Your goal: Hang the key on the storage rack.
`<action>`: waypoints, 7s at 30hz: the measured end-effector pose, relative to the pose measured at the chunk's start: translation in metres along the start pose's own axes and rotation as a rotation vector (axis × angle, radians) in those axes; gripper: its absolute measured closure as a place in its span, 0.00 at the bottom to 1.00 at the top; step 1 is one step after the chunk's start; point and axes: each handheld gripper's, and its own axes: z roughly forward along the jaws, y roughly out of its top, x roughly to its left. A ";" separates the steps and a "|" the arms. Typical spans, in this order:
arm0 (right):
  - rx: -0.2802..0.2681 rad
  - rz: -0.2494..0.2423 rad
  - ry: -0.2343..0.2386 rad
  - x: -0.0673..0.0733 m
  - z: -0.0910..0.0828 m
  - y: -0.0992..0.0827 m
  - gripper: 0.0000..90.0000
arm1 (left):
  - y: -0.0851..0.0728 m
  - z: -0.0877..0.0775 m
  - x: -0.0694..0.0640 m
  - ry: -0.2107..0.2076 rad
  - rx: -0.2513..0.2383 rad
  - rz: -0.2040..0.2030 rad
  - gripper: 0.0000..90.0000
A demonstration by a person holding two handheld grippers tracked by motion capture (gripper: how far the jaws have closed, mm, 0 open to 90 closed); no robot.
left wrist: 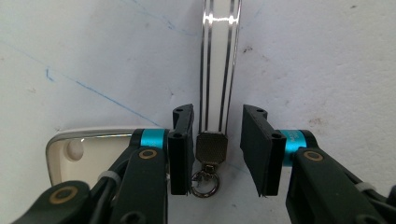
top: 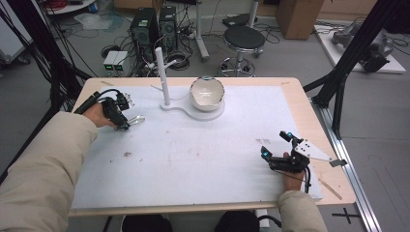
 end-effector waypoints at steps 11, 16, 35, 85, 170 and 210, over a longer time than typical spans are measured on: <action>0.000 -0.003 -0.003 0.000 0.000 0.000 0.01 | -0.002 0.002 0.002 0.000 0.018 -0.008 0.82; 0.001 -0.003 -0.003 0.000 0.000 0.000 0.01 | -0.003 0.002 0.002 0.002 0.012 0.009 0.82; 0.007 -0.002 -0.002 0.001 0.000 0.000 0.01 | 0.004 -0.009 -0.004 0.008 -0.085 0.023 0.83; 0.008 -0.004 -0.001 0.001 0.001 0.000 0.01 | 0.036 -0.049 -0.015 -0.281 -0.786 -0.169 0.82; 0.022 -0.019 -0.005 0.001 0.003 0.001 0.01 | -0.020 -0.091 -0.061 -0.014 -1.025 -0.169 0.02; 0.017 -0.026 -0.006 0.002 0.002 0.001 0.01 | -0.133 0.006 -0.166 0.203 -1.277 -0.249 0.02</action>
